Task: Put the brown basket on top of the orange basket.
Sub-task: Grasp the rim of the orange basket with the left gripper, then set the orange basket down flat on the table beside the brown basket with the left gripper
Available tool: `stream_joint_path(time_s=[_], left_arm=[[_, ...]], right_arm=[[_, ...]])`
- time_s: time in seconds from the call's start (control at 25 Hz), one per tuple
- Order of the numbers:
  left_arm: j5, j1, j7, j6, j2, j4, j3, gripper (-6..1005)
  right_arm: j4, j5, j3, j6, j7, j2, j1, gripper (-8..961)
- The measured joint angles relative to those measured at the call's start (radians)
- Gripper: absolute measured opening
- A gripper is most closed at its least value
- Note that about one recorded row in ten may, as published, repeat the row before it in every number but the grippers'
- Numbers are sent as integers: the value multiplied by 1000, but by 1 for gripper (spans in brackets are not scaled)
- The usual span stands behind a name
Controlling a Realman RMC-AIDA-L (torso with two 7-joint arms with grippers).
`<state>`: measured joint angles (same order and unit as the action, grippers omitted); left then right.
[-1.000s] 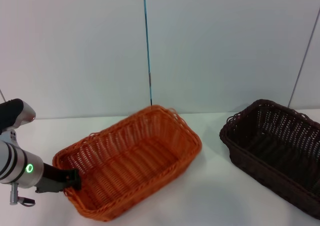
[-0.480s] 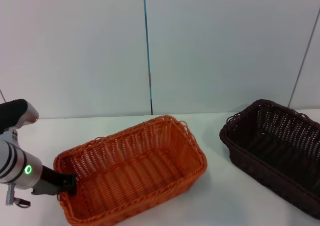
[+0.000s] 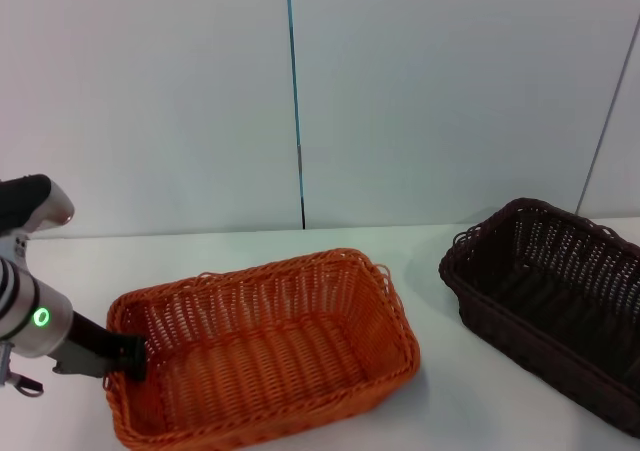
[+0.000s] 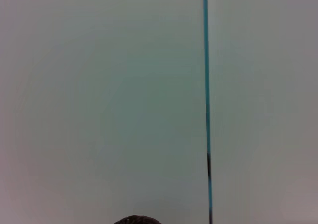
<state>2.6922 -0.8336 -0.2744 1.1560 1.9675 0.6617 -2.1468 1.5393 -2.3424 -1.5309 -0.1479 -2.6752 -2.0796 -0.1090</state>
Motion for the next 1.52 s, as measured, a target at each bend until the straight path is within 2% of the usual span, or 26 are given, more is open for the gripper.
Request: stream_joint_path(time_s=[0.32, 0.68, 0.92, 1.2, 1.52], left_arm=[[0, -30, -38, 83, -39, 1, -98, 130], [-7, -77, -61, 118, -85, 0, -118, 129], [-33, -92, -75, 133, -99, -7, -181, 130], [-48, -100, -86, 133, -111, -8, -201, 131], [-116, -128, -175, 31, -115, -106, -217, 133]], right_arm=[[-10, 1, 1, 5, -1, 0, 5, 916], [-11, 4, 5, 0, -9, 0, 6, 917], [-11, 5, 7, -1, -9, 0, 6, 917], [-10, 5, 9, -6, -9, 0, 13, 917], [3, 5, 9, -31, -7, 1, 15, 916]])
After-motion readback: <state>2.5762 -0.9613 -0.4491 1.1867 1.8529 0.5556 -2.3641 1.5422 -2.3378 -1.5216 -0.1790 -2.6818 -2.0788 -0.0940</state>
